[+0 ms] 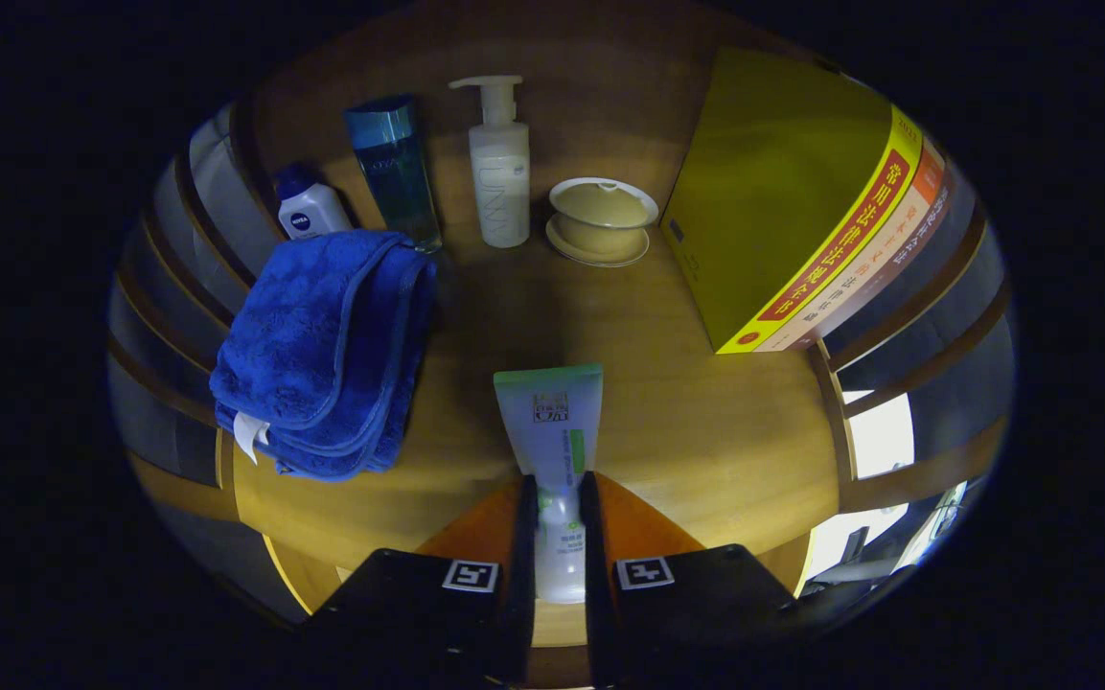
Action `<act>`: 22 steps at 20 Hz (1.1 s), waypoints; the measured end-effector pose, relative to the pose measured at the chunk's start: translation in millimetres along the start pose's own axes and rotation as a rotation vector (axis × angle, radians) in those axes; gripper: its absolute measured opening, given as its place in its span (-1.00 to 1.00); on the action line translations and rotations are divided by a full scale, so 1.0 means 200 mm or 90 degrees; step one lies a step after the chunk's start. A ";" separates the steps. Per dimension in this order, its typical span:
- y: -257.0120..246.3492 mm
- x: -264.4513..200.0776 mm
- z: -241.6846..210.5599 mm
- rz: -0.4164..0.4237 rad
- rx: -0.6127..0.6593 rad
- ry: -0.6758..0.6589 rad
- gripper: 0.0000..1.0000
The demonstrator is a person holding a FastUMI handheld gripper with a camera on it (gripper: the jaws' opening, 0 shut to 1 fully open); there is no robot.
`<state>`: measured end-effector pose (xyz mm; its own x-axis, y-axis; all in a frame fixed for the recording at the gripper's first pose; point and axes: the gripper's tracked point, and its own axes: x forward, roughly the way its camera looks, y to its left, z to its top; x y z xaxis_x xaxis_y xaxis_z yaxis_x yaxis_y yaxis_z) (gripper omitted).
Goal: Pull open the drawer, take out the items inside it, and place them on the countertop above the cabinet.
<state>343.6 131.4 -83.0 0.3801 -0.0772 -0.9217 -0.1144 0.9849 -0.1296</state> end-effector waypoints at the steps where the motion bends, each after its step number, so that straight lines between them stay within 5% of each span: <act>1: -0.01 0.00 0.01 -0.003 0.000 -0.004 -0.31; 8: 0.04 -0.16 -0.03 0.043 0.053 -0.103 0.11; 13: 0.03 -0.39 -0.13 0.073 0.072 -0.213 1.00; 22: -0.07 -0.68 -0.69 0.111 0.071 -0.386 0.98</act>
<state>166.6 106.4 -6.0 0.8201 0.1548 -0.5508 -0.1376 0.9878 0.0728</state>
